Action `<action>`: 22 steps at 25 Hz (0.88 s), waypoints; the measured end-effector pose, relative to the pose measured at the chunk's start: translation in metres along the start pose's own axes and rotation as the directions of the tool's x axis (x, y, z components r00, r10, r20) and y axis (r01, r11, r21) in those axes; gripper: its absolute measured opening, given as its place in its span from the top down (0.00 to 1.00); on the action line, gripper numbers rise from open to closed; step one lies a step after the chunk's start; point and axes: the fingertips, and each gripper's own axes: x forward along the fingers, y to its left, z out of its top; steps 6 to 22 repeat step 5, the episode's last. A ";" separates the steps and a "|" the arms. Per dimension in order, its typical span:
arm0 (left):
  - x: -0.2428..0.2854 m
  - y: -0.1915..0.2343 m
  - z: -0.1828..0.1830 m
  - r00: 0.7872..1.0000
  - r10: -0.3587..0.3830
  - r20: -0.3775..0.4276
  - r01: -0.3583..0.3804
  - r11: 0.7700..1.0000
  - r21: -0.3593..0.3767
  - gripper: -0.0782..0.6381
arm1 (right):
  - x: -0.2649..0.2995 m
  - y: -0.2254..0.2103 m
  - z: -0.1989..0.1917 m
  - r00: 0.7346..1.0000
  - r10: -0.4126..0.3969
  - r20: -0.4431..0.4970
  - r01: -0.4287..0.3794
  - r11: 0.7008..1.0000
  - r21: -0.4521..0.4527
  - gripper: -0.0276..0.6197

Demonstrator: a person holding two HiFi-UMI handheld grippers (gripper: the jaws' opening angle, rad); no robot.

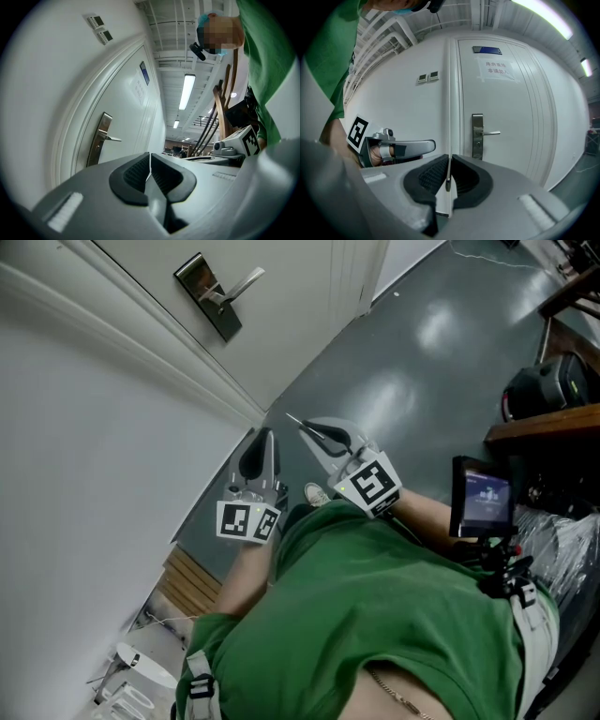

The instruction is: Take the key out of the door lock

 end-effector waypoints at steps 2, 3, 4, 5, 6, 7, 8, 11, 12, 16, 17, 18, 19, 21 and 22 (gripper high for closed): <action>0.001 0.000 0.000 1.000 -0.003 -0.001 0.003 1.000 0.000 0.87 | 0.001 -0.001 0.000 1.000 -0.003 0.000 0.003 1.000 0.000 0.92; 0.002 0.000 -0.001 1.000 -0.004 -0.002 0.004 1.000 0.000 0.87 | 0.001 -0.002 -0.001 1.000 -0.003 -0.001 0.003 1.000 0.000 0.92; 0.002 0.000 -0.001 1.000 -0.005 -0.002 0.005 1.000 0.000 0.87 | 0.001 -0.002 -0.001 1.000 -0.004 -0.002 0.004 1.000 -0.001 0.92; 0.003 0.000 -0.002 1.000 -0.007 -0.003 0.007 1.000 -0.001 0.87 | 0.001 -0.002 -0.001 1.000 -0.005 -0.003 0.004 1.000 -0.002 0.92; 0.003 0.000 -0.002 1.000 -0.007 -0.003 0.007 1.000 -0.001 0.87 | 0.001 -0.002 -0.001 1.000 -0.005 -0.003 0.004 1.000 -0.002 0.92; 0.003 0.000 -0.002 1.000 -0.007 -0.003 0.007 1.000 -0.001 0.87 | 0.001 -0.002 -0.001 1.000 -0.005 -0.003 0.004 1.000 -0.002 0.92; 0.003 0.000 -0.002 1.000 -0.007 -0.003 0.007 1.000 -0.001 0.87 | 0.001 -0.002 -0.001 1.000 -0.005 -0.003 0.004 1.000 -0.002 0.92; 0.003 0.000 -0.002 1.000 -0.007 -0.003 0.007 1.000 -0.001 0.87 | 0.001 -0.002 -0.001 1.000 -0.005 -0.003 0.004 1.000 -0.002 0.92; 0.003 0.000 -0.002 1.000 -0.007 -0.003 0.007 1.000 -0.001 0.87 | 0.001 -0.002 -0.001 1.000 -0.005 -0.003 0.004 1.000 -0.002 0.92; 0.003 0.000 -0.002 1.000 -0.007 -0.003 0.007 1.000 -0.001 0.87 | 0.001 -0.002 -0.001 1.000 -0.005 -0.003 0.004 1.000 -0.002 0.92; 0.003 0.000 -0.002 1.000 -0.007 -0.003 0.007 1.000 -0.001 0.87 | 0.001 -0.002 -0.001 1.000 -0.005 -0.003 0.004 1.000 -0.002 0.92; 0.003 0.000 -0.002 1.000 -0.007 -0.003 0.007 1.000 -0.001 0.87 | 0.001 -0.002 -0.001 1.000 -0.005 -0.003 0.004 1.000 -0.002 0.92; 0.003 0.000 -0.002 1.000 -0.007 -0.003 0.007 1.000 -0.001 0.87 | 0.001 -0.002 -0.001 1.000 -0.005 -0.003 0.004 1.000 -0.002 0.92; 0.003 0.000 -0.002 1.000 -0.007 -0.003 0.007 1.000 -0.001 0.87 | 0.001 -0.002 -0.001 1.000 -0.005 -0.003 0.004 1.000 -0.002 0.92; 0.003 0.000 -0.002 1.000 -0.007 -0.003 0.007 1.000 -0.001 0.87 | 0.001 -0.002 -0.001 1.000 -0.005 -0.003 0.004 1.000 -0.002 0.92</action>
